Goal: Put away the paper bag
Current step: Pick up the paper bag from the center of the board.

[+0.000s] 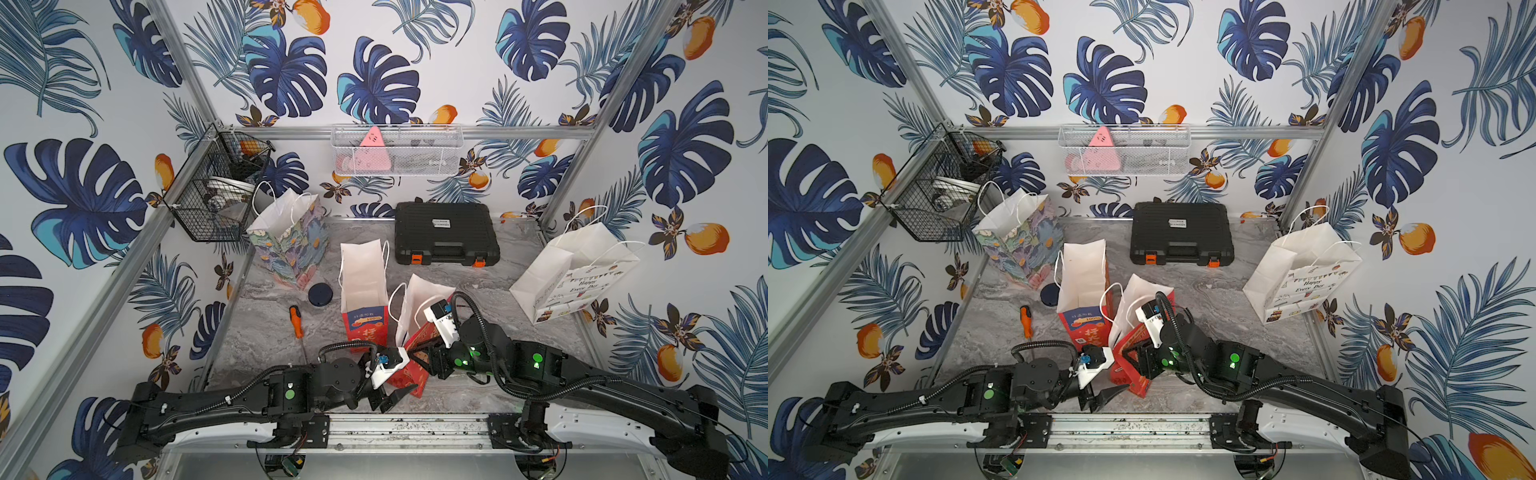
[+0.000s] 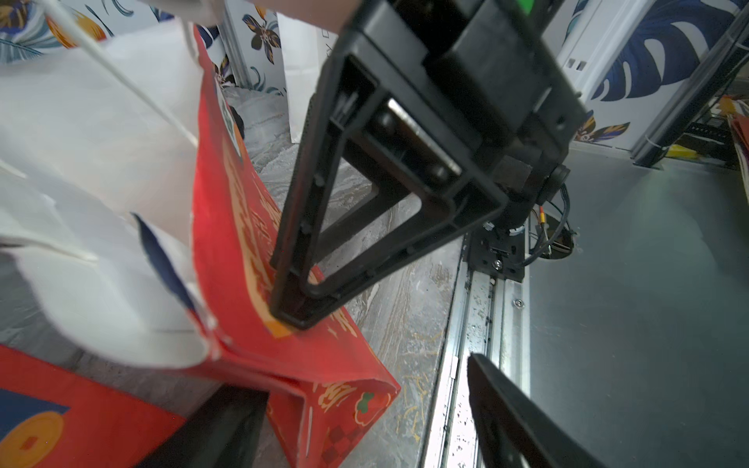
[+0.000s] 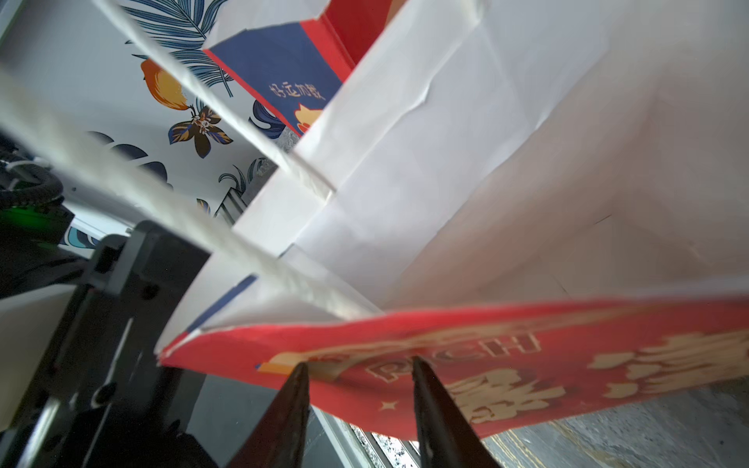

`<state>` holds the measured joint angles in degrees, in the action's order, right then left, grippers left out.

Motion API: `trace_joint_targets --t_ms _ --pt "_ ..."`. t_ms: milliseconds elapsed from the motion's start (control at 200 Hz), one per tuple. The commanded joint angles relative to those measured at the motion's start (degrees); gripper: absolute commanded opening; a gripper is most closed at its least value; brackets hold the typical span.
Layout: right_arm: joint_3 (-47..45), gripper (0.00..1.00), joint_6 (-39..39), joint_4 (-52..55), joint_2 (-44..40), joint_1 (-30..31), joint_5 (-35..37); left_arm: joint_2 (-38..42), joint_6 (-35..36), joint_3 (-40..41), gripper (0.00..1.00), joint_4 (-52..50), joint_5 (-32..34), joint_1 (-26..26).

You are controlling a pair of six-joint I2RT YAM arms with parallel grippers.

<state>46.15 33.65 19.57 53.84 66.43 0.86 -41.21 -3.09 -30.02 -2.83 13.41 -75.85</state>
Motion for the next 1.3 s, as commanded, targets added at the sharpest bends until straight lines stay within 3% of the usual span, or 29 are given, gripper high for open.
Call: trace_joint_targets --t_ms 0,165,701,826,922,1072,1297 --pt "-0.2 0.44 0.5 -1.2 -0.2 0.1 2.8 -0.1 1.0 0.4 0.67 5.6 5.9 -0.5" --pt "0.3 0.44 -0.1 -0.6 0.5 0.2 3.3 -0.5 0.8 0.4 0.53 7.2 8.5 -0.6" --pt "0.7 0.44 -0.6 0.0 1.4 0.3 3.8 -2.1 2.8 0.0 0.25 10.3 12.7 -0.6" --pt "1.0 0.44 -0.7 0.3 1.8 0.4 3.9 -2.5 3.3 0.0 0.22 11.2 13.8 -0.6" --pt "1.5 0.44 -0.9 1.2 1.5 0.5 4.0 -2.8 3.4 -0.2 0.14 11.2 15.1 -0.6" --pt "4.5 0.52 -4.0 8.2 -0.8 0.5 5.7 -1.9 3.5 0.1 0.00 10.8 16.6 -0.6" --pt "12.8 0.67 -11.1 27.0 -6.6 0.5 6.0 2.3 3.8 -0.3 0.00 5.0 14.7 -0.5"
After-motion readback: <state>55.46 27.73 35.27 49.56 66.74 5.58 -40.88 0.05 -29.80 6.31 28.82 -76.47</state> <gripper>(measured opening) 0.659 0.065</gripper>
